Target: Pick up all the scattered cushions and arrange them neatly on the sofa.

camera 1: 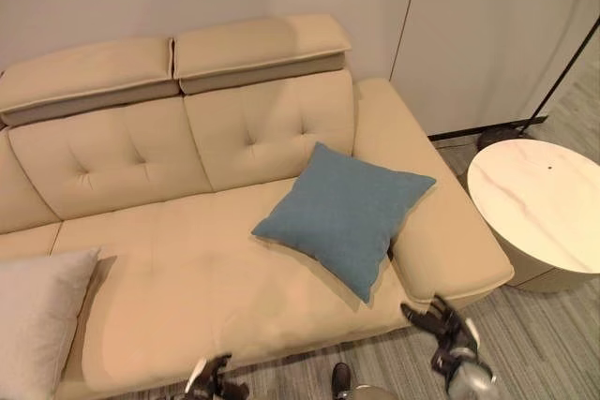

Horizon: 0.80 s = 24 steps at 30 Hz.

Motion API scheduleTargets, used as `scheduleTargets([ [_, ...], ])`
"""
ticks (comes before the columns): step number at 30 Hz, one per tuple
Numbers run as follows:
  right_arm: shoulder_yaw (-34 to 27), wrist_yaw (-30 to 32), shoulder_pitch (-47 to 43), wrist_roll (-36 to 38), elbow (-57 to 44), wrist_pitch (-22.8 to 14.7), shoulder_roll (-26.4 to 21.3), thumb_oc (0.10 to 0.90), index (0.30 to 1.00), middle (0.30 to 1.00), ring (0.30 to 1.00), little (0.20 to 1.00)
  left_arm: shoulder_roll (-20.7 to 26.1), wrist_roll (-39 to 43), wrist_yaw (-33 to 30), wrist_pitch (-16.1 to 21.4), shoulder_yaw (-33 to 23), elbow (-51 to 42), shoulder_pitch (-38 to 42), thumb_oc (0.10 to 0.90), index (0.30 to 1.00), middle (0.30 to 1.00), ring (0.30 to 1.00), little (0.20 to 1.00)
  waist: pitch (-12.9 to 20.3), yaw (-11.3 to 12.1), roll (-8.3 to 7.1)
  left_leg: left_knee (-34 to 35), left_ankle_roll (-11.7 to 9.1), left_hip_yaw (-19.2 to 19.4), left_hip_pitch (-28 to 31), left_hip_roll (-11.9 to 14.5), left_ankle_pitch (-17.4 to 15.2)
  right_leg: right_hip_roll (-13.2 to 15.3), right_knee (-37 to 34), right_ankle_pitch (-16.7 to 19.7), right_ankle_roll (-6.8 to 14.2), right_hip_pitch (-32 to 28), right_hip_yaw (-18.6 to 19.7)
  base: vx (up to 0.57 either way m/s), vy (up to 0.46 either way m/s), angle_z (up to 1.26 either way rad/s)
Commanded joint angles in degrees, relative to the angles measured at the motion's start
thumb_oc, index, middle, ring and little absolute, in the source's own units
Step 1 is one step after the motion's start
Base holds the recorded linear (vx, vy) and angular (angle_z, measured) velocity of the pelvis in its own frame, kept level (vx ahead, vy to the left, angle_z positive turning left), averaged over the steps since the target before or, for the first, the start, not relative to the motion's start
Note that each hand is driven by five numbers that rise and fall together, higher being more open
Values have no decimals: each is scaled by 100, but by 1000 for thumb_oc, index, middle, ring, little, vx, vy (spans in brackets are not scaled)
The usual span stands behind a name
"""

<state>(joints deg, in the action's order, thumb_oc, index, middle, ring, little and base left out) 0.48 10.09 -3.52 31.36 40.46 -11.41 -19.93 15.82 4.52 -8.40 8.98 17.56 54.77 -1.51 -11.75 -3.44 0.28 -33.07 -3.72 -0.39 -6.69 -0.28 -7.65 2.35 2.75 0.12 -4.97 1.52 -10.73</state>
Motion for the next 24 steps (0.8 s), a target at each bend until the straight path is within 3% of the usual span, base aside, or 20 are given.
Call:
scheduleTargets([
  [1, -139, 362, -934, -311, -565, -689, -590, 800, 900, 900, 900, 900, 661, 146, -315, 416, -177, -1284, 283, 800, 900, 900, 900, 900, 130, 149, 24, 1318, 175, 81, -219, 259, 469, 93, 104, -476, 631, -340, 429, 273, 37, 8],
  [3, -33, 509, -1557, -150, -248, -718, -808, 800, 900, 900, 900, 900, 997, 191, -456, 404, -229, -1745, 589, 800, 900, 900, 900, 900, 136, 306, 161, 2597, 126, -222, -279, 342, 1004, -8, 64, -600, 648, -494, 448, 222, 52, 26],
  [5, 74, 459, -1895, -114, -127, -612, -854, 800, 900, 900, 900, 900, 1206, 212, -551, 487, -422, -2076, 794, 800, 900, 900, 900, 900, 223, 326, 270, 3267, 123, -355, -2, 381, 1054, -101, 70, -680, 679, -513, 511, 230, 39, 8],
  [7, 217, 551, -2455, -135, -62, -596, -991, 800, 900, 900, 900, 900, 1341, 244, -712, 560, -326, -2265, 1418, 800, 900, 900, 900, 900, 146, 301, 331, 3158, 72, -386, -113, 329, 1149, -59, 38, -664, 694, -389, 508, 24, 73, -13],
  [10, 727, 867, -3909, -124, 543, -550, -1237, 800, 900, 900, 900, 900, 1413, 513, -1171, 723, -74, -2201, 2731, 800, 900, 900, 900, 900, -196, 266, 529, 3326, 74, -291, -446, 293, 1189, 7, 239, -569, 715, 431, 591, -231, 121, 7],
  [12, 960, 931, -4417, -144, 754, -475, -1265, 800, 900, 900, 900, 900, 1443, 619, -1362, 797, -4, -2134, 3179, 800, 900, 900, 900, 900, -305, 248, 615, 3365, 78, -275, -633, 275, 1232, 2, 349, -486, 728, 797, 653, -279, 133, -13],
  [14, 1503, 1205, -5429, -411, 1295, -247, -1110, 800, 900, 900, 900, 900, 1391, 821, -1847, 813, 142, -1867, 4320, 800, 900, 900, 900, 900, -392, 340, 711, 3324, 148, -201, -1248, 198, 1254, 46, 756, -435, 799, 1735, 891, -274, 201, -19],
  [16, 1713, 1498, -5834, -745, 1622, -41, -968, 800, 900, 900, 900, 900, 1337, 836, -2033, 767, 278, -1718, 4769, 800, 900, 900, 900, 900, -477, 371, 741, 3270, 203, -195, -1478, 123, 1291, 79, 754, -367, 858, 1942, 1010, -42, 153, -11],
  [17, 1759, 1729, -5965, -1024, 1701, 110, -915, 800, 900, 900, 900, 900, 1254, 844, -2114, 748, 339, -1685, 4919, 800, 900, 900, 900, 900, -553, 357, 768, 3244, 218, -196, -1548, 90, 1306, 109, 728, -353, 880, 1984, 1047, 52, 206, -28],
  [18, 1601, 2399, -5931, -1401, 1470, 133, -816, 800, 900, 900, 900, 900, 1018, 674, -2418, 673, 438, -1690, 5131, 800, 900, 900, 900, 900, -675, 295, 837, 3216, 255, -199, -1621, -21, 1322, 172, 656, -324, 921, 1993, 1132, 39, 163, -29],
  [24, 856, 3212, -5431, -1585, 579, -14, -916, 800, 900, 900, 900, 900, 647, 633, -2631, 830, 552, -1733, 5351, 800, 900, 900, 900, 900, -765, 71, 1014, 3257, 348, -176, -1586, -350, 1239, 366, 745, -427, 1029, 1959, 1371, 116, 154, -4],
])
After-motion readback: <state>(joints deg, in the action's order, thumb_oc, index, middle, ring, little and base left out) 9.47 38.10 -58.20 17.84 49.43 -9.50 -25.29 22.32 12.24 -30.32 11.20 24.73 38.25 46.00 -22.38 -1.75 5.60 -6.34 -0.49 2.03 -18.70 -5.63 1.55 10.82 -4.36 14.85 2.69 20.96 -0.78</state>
